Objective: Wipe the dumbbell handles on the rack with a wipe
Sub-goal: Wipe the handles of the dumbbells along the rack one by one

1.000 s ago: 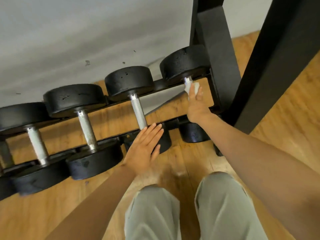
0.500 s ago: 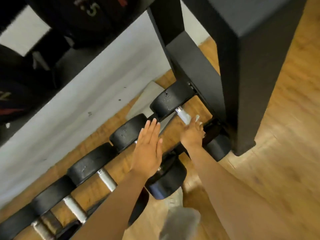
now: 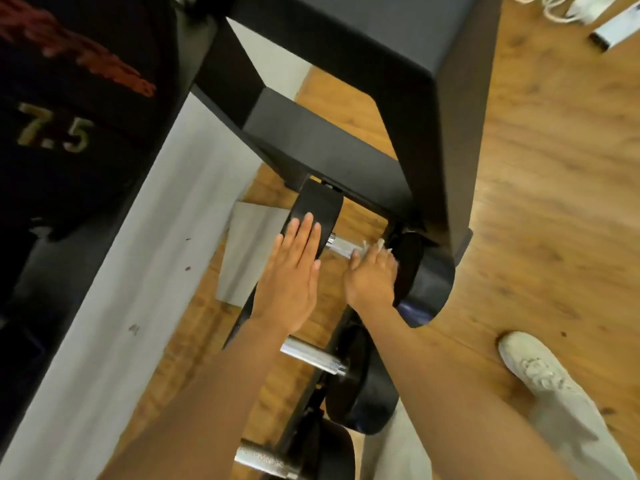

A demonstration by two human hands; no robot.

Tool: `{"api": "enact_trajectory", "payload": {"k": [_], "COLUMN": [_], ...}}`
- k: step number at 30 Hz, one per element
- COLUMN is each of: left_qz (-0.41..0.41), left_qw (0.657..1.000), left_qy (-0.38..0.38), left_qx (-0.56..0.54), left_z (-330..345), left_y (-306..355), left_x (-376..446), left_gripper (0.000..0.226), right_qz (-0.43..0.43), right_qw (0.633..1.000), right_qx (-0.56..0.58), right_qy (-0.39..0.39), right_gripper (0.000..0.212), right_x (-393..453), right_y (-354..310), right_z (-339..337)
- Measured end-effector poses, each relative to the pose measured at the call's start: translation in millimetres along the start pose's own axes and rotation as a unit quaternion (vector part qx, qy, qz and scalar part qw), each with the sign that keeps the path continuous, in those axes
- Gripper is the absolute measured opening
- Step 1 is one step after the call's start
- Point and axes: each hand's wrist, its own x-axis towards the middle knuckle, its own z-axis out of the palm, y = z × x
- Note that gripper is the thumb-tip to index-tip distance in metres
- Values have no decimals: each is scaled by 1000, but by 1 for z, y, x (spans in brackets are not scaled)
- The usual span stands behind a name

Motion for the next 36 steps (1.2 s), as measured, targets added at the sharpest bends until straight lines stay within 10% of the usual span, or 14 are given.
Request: {"api": "enact_trajectory", "payload": {"k": [5,13,18,25,31,36], "left_qz": [37,63,61,74,59,46], "left_qw": [999,995,993,992,990,989], "left_qy": [35,60,67,69,96,96], "left_qx": [3,-42,-70,-79,-89,-101], "left_z": [7,12,14,8,13,13], "left_y": [-13,-17,-18,-21,-15,-13], "left_x": [3,3,3,2,2,0], "left_gripper": [55,53,52,51,50,50], "right_qz": [-198,-23,-247,-42,-262,-81], "right_qw": [978,990,959,974,956,986], "right_qx": [64,102,130,128,89,12], "right_qy": [24,98,51,181,100,145], "right_gripper": [49,51,53,53,51,49], "right_x": [7,0,-11,-12,3,11], "right_y": [-30,-1,-11,14,-12,18], "right_z": [8,17,30,49,19,11]}}
